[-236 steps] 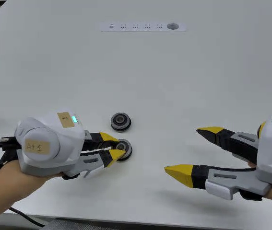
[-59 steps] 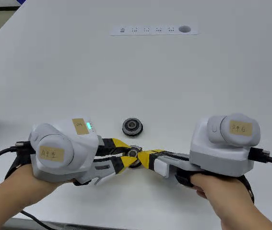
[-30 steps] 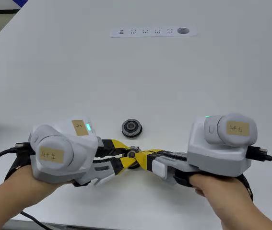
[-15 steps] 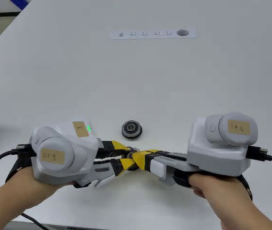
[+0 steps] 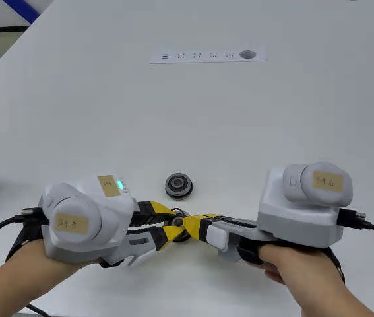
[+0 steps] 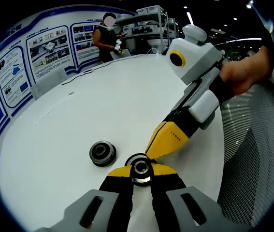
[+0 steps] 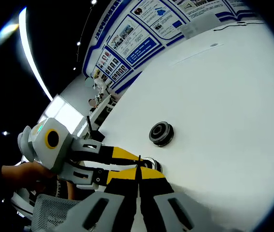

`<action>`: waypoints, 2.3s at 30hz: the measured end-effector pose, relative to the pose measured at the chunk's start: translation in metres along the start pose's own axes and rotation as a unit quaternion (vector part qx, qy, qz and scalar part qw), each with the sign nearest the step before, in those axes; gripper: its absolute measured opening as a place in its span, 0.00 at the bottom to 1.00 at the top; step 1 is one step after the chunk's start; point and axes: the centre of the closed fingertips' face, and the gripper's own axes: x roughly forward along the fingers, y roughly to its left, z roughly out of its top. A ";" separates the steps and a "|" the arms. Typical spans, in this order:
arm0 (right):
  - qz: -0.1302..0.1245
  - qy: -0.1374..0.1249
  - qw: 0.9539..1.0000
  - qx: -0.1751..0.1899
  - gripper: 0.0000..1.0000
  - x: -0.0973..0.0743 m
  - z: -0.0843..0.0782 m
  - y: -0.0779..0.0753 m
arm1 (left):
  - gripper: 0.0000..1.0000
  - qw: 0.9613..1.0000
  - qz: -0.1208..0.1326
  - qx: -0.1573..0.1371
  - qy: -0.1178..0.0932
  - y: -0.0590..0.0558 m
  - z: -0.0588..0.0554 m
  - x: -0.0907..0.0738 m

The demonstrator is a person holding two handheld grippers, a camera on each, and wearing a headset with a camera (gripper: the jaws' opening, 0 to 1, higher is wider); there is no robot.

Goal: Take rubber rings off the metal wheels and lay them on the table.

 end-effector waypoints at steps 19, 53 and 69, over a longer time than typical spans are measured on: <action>0.039 -0.017 0.998 0.046 0.02 0.001 0.007 0.019 | 0.20 0.999 0.026 0.011 -0.018 0.010 0.005 -0.029; -0.103 -0.080 0.977 0.171 0.02 -0.054 0.006 -0.074 | 0.20 1.000 0.010 0.019 -0.011 0.006 0.008 -0.007; -0.143 -0.085 0.981 0.099 0.08 -0.065 0.013 -0.083 | 0.19 1.000 0.008 0.023 -0.009 0.004 0.008 -0.007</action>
